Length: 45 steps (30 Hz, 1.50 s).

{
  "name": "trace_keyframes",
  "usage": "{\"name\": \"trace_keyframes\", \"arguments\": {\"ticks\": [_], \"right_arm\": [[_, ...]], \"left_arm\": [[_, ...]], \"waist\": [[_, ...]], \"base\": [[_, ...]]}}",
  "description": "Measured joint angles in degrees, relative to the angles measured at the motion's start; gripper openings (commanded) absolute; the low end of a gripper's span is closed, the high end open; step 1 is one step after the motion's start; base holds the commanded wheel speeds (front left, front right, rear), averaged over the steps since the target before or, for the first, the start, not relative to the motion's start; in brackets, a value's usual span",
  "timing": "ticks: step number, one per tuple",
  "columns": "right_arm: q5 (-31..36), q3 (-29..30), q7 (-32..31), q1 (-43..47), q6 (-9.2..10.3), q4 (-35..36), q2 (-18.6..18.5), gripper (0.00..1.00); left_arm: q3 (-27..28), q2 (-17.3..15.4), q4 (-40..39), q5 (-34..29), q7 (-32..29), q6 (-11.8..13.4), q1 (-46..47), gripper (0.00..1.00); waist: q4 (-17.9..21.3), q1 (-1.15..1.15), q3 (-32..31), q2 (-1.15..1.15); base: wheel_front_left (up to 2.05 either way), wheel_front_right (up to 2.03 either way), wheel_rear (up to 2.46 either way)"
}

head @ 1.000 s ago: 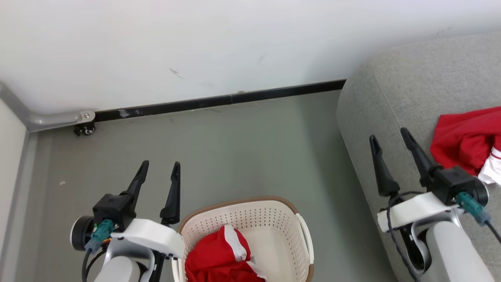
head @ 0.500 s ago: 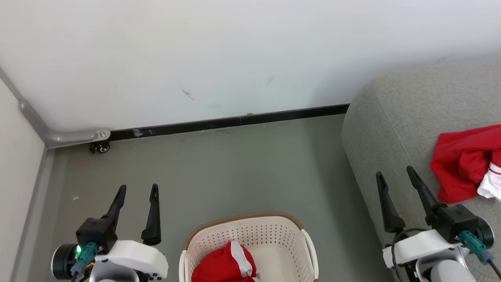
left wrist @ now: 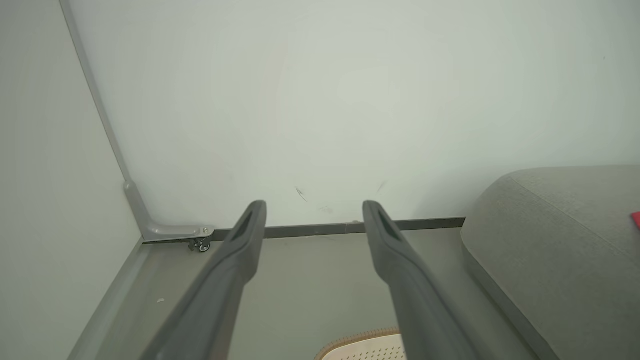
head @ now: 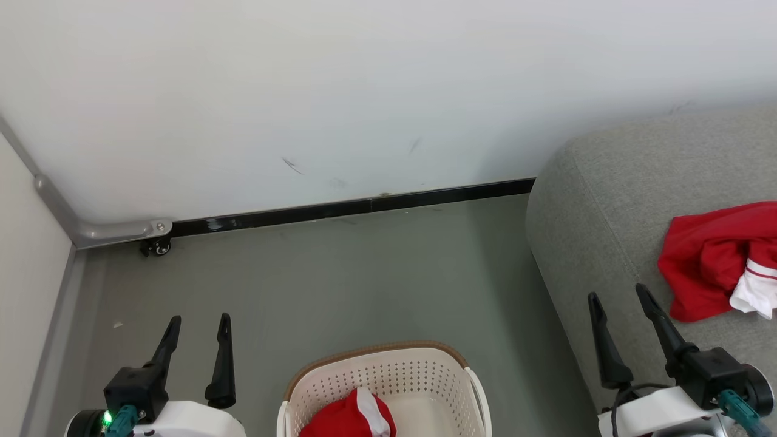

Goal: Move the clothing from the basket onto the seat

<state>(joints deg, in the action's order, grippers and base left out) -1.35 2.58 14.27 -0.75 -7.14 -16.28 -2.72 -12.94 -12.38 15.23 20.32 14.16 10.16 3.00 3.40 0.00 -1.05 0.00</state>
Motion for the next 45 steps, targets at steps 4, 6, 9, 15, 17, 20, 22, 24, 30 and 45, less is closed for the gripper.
{"name": "trace_keyframes", "arguments": {"ticks": [4,6,9,15,17,20,22,24,30,45], "right_arm": [[0.47,0.6,-0.16,1.41,0.0,1.24,0.05,1.0],[0.47,0.6,-0.24,2.01,0.0,1.7,0.09,1.0],[0.44,0.54,-0.49,2.69,0.0,2.46,0.16,1.0],[-1.22,-0.56,-1.15,4.11,0.0,3.55,0.21,1.0],[-1.32,-0.74,-1.16,4.49,0.0,3.96,0.23,1.0],[-1.32,-0.9,-1.16,4.62,0.0,4.92,0.24,1.0],[-1.32,-0.89,-1.18,4.63,0.0,5.31,0.25,1.0],[-1.32,-0.9,-1.18,4.63,0.0,5.67,0.25,1.0],[-1.38,-0.96,-1.24,4.75,0.0,6.98,0.25,1.0],[-2.37,-0.97,-1.75,5.63,0.0,9.09,0.26,1.0]], "left_arm": [[0.33,-0.03,-0.55,-0.51,0.0,-0.05,-0.8,1.0],[0.59,-0.04,-0.8,-0.59,0.0,-0.09,-1.16,1.0],[0.87,-0.09,-0.98,-0.92,0.0,-0.1,-1.91,1.0],[0.92,0.25,-1.85,-1.49,0.0,-0.16,-2.11,1.0],[0.92,0.35,-2.12,-1.86,0.0,-0.56,-2.2,1.0],[0.92,0.51,-2.4,-2.48,0.0,-0.6,-2.77,1.0],[0.97,0.57,-2.45,-2.49,0.0,-0.62,-2.99,1.0],[1.19,0.58,-2.5,-2.49,0.0,-0.68,-3.0,1.0],[1.4,0.76,-2.96,-2.91,0.0,-1.16,-3.0,1.0],[1.27,0.64,-3.24,-4.1,0.0,-2.71,-3.25,1.0]], "waist": [[0.42,0.0,-0.35,0.0],[0.66,0.0,-0.47,0.0],[1.0,0.0,-0.61,0.0],[1.37,0.0,-0.78,0.0],[1.36,0.0,-0.82,0.0],[1.32,0.0,-0.82,0.0],[1.27,0.0,-0.8,0.0],[1.21,0.0,-0.76,0.0],[0.91,0.0,-0.55,0.0],[0.73,0.0,0.68,0.0]], "base": [[0.0,0.0,0.0],[0.0,0.0,0.0],[0.0,0.0,0.0],[0.0,0.0,0.0],[0.0,0.0,0.0],[0.0,0.0,0.0],[0.0,0.0,0.0],[0.0,0.0,0.0],[0.0,0.0,0.0],[0.0,0.0,0.0]]}}
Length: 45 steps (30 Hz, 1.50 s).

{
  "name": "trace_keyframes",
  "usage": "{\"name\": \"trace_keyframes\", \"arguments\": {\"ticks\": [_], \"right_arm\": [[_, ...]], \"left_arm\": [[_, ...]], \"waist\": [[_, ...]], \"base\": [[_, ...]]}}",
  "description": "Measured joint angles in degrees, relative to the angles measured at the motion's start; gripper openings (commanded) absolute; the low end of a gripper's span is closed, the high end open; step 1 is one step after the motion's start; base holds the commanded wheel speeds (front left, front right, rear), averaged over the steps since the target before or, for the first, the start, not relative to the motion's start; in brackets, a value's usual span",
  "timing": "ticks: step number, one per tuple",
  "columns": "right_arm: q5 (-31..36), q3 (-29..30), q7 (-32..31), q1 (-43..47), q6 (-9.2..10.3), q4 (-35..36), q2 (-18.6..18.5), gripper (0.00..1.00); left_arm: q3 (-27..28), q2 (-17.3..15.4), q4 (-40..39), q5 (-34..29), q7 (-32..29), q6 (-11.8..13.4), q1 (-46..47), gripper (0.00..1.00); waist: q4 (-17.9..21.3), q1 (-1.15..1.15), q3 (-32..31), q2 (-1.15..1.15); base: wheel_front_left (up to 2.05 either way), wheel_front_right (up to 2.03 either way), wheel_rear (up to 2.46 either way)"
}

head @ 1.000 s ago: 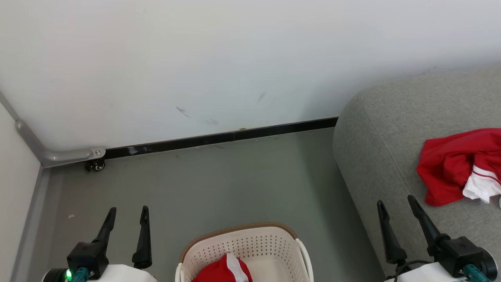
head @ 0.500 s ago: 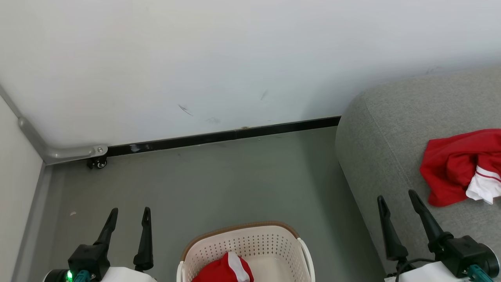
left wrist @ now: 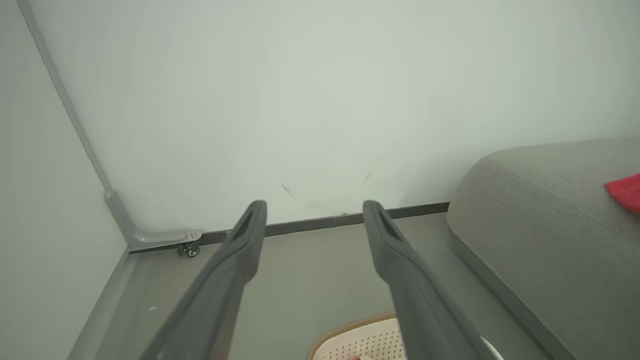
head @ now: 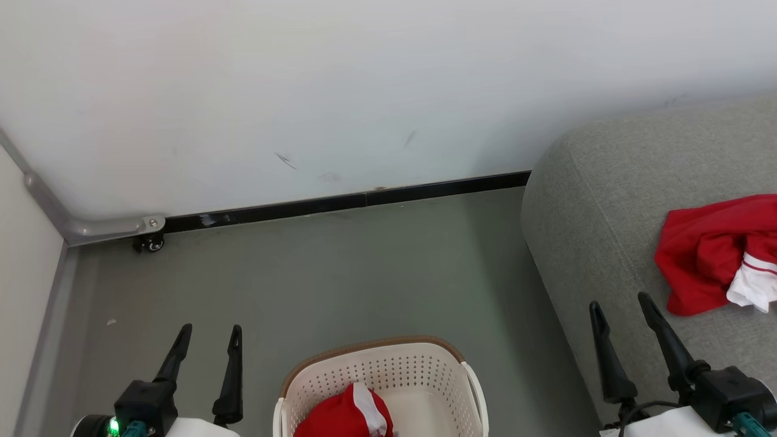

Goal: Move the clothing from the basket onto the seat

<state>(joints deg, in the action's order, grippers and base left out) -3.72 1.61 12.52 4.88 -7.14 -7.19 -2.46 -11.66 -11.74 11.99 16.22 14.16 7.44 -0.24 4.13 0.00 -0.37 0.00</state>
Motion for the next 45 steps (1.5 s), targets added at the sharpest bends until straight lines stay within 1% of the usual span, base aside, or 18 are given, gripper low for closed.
{"name": "trace_keyframes", "arguments": {"ticks": [6,12,15,19,25,30,32,35,38,39,45], "right_arm": [[0.07,1.7,0.0,1.05,0.0,1.35,0.03,1.0],[1.13,3.28,0.0,1.1,0.0,3.63,0.09,1.0],[1.35,3.81,0.0,1.27,0.0,4.68,0.1,1.0],[1.76,4.46,0.0,1.26,0.0,5.89,0.14,1.0],[1.76,5.36,0.0,1.25,0.0,7.58,0.22,1.0],[1.75,5.95,0.0,1.15,0.0,9.25,0.25,1.0],[1.74,6.19,-0.01,0.98,0.0,9.79,0.26,1.0],[1.72,6.62,-0.01,0.75,0.0,10.76,0.27,1.0],[1.71,6.86,-0.01,0.64,0.0,11.35,0.27,1.0],[1.68,6.93,-0.01,0.58,0.0,11.65,0.27,1.0],[1.15,7.16,-0.01,-1.48,0.0,13.38,0.3,1.0]], "left_arm": [[-2.32,-0.31,1.59,-1.08,0.0,-1.89,1.07,1.0],[-5.49,-0.21,4.91,-2.68,-0.01,-4.0,4.8,1.0],[-6.76,0.14,5.99,-3.23,-0.02,-4.53,6.39,1.0],[-8.33,0.53,8.08,-4.32,-0.12,-6.04,8.41,1.0],[-10.69,1.33,11.9,-5.55,-1.56,-7.49,10.96,1.0],[-12.76,1.85,15.19,-7.0,-2.41,-8.05,13.08,1.0],[-13.43,1.98,16.62,-7.46,-2.74,-8.91,14.08,1.0],[-14.58,2.09,18.52,-8.44,-3.08,-9.55,15.46,1.0],[-15.24,2.4,19.74,-9.27,-3.13,-9.62,16.23,1.0],[-15.55,2.54,20.42,-9.56,-3.15,-10.0,16.64,1.0],[-16.84,2.9,23.5,-11.07,-3.57,-10.03,19.07,1.0]], "waist": [[0.32,0.0,0.92,0.0],[0.87,0.0,2.5,0.0],[1.15,0.0,3.35,0.0],[1.54,0.0,4.68,0.0],[2.18,0.0,7.05,0.0],[2.82,0.0,9.39,0.0],[3.12,0.0,10.41,0.0],[3.61,0.0,12.02,0.0],[3.97,0.0,13.17,0.0],[4.15,0.0,13.74,0.0],[5.34,0.0,17.51,0.0]], "base": [[0.0,0.0,0.0],[0.0,0.0,0.0],[0.0,0.0,0.0],[0.0,0.0,0.0],[0.0,0.0,0.0],[0.0,0.0,0.0],[0.0,0.0,0.0],[0.0,0.0,0.0],[0.0,0.0,0.0],[0.0,0.0,0.0],[0.0,0.0,0.0]]}}
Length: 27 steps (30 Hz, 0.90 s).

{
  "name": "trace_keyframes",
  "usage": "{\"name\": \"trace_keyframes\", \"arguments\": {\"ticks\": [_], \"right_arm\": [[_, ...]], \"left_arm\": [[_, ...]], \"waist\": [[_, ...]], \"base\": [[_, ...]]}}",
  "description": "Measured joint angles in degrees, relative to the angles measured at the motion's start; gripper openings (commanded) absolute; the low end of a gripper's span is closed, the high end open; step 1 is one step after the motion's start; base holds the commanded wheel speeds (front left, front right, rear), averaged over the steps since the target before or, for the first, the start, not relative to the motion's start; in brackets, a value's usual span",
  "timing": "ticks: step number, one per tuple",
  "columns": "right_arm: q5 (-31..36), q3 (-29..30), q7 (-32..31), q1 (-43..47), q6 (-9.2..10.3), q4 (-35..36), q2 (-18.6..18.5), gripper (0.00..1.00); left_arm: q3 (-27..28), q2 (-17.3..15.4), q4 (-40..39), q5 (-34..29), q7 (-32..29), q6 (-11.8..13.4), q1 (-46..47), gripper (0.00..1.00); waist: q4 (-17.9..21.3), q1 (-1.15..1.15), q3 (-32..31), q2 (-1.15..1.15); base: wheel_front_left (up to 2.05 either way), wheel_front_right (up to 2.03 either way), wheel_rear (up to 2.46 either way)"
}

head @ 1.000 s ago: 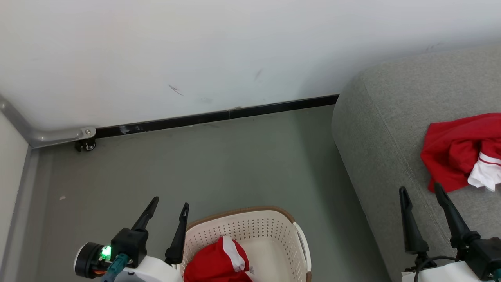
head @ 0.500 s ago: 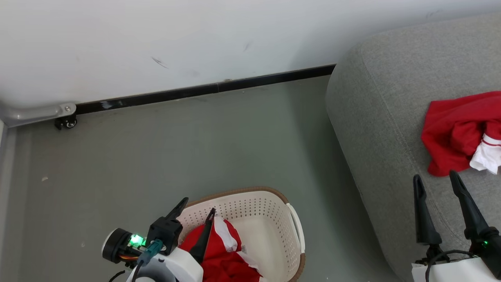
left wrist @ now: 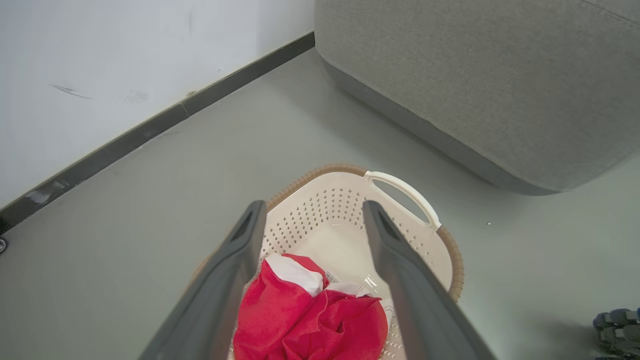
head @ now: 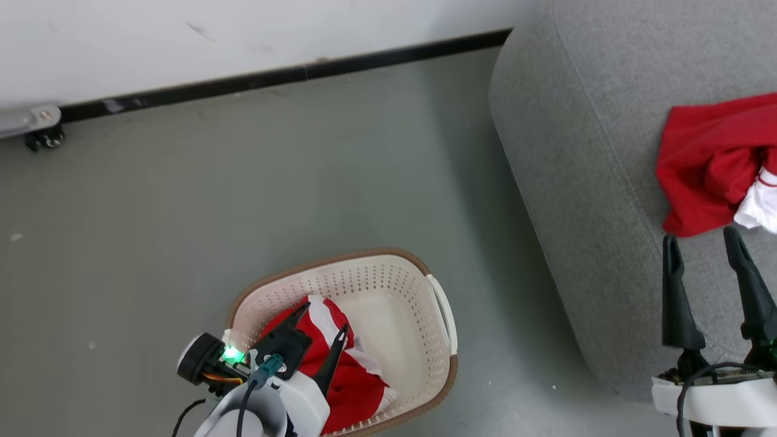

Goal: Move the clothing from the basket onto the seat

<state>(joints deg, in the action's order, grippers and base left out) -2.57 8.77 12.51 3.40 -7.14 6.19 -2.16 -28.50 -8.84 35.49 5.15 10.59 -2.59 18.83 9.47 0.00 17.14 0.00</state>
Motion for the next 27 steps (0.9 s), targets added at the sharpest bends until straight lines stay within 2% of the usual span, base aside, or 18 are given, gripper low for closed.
{"name": "trace_keyframes", "arguments": {"ticks": [27], "right_arm": [[-3.7,-0.77,0.79,-12.28,0.0,1.63,-0.01,1.0]], "left_arm": [[-1.21,0.02,9.58,-3.9,1.05,0.66,12.11,1.0]], "waist": [[5.46,0.0,16.73,0.0]], "base": [[0.0,0.0,0.0]]}}
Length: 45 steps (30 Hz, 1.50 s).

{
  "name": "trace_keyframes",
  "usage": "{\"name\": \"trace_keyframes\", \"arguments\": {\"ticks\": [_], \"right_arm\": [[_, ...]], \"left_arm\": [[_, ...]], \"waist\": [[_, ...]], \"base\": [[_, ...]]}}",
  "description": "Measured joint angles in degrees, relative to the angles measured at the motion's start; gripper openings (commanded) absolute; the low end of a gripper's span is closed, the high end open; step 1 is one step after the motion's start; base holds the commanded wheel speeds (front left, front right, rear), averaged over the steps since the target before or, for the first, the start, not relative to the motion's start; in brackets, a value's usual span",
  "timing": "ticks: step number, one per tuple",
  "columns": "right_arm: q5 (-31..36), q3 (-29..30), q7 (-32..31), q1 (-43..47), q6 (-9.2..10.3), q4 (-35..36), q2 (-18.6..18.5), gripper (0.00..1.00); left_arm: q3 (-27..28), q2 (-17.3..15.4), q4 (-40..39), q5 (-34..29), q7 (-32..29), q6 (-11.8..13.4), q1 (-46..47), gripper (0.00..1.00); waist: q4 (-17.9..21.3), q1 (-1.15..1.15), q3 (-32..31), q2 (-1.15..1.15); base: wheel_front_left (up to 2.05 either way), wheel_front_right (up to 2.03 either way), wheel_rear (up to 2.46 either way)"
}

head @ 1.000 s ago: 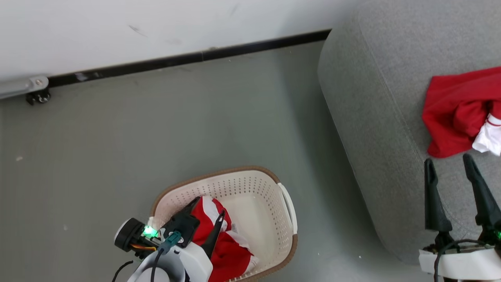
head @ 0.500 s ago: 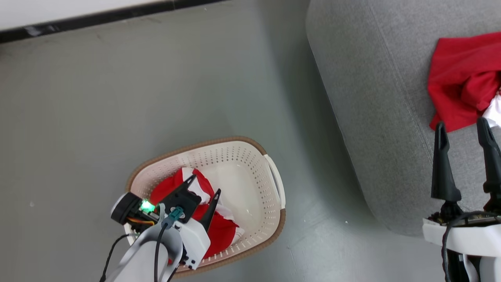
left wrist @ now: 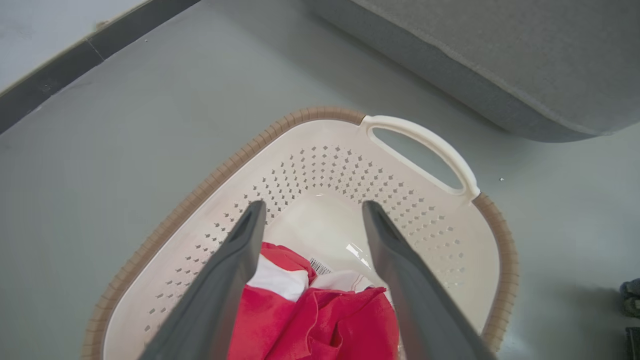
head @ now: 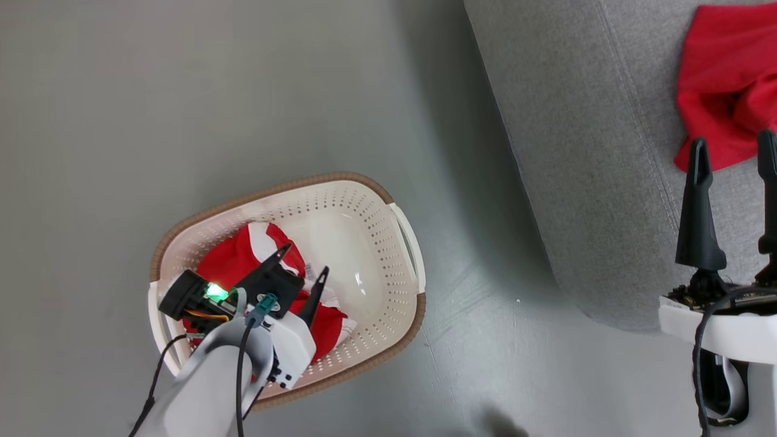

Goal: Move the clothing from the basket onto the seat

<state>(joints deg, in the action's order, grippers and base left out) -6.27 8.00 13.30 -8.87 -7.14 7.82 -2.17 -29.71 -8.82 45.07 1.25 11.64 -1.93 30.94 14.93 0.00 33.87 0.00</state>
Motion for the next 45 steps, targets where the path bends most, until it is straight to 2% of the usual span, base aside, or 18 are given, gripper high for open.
{"name": "trace_keyframes", "arguments": {"ticks": [9,27,36,39,45], "right_arm": [[-0.83,-1.15,0.41,-3.46,0.0,-0.31,-0.01,1.0],[-2.4,-2.58,0.9,-8.37,0.0,-1.68,-0.01,1.0],[-3.27,-2.88,0.92,-10.51,0.0,-2.6,-0.01,1.0],[-3.8,-2.9,0.99,-11.39,0.0,-2.58,-0.01,1.0],[-4.1,-2.99,0.99,-12.65,0.0,-2.55,-0.01,1.0]], "left_arm": [[0.99,-0.82,3.28,-0.14,0.07,1.7,2.37,1.0],[1.82,-2.34,8.48,-1.51,0.49,3.54,7.66,1.0],[2.15,-4.37,11.09,-2.76,0.47,6.57,10.96,1.0],[2.63,-4.48,12.06,-3.01,0.38,8.35,11.5,1.0],[3.27,-4.65,13.59,-3.0,-0.3,10.18,11.85,1.0]], "waist": [[1.57,0.0,4.47,0.0],[4.39,0.0,12.07,0.0],[6.0,0.0,15.27,0.0],[6.38,0.0,16.1,0.0],[6.88,0.0,17.56,0.0]], "base": [[0.0,0.0,0.0],[0.0,0.0,0.0],[0.0,0.0,0.0],[0.0,0.0,0.0],[0.0,0.0,0.0]]}}
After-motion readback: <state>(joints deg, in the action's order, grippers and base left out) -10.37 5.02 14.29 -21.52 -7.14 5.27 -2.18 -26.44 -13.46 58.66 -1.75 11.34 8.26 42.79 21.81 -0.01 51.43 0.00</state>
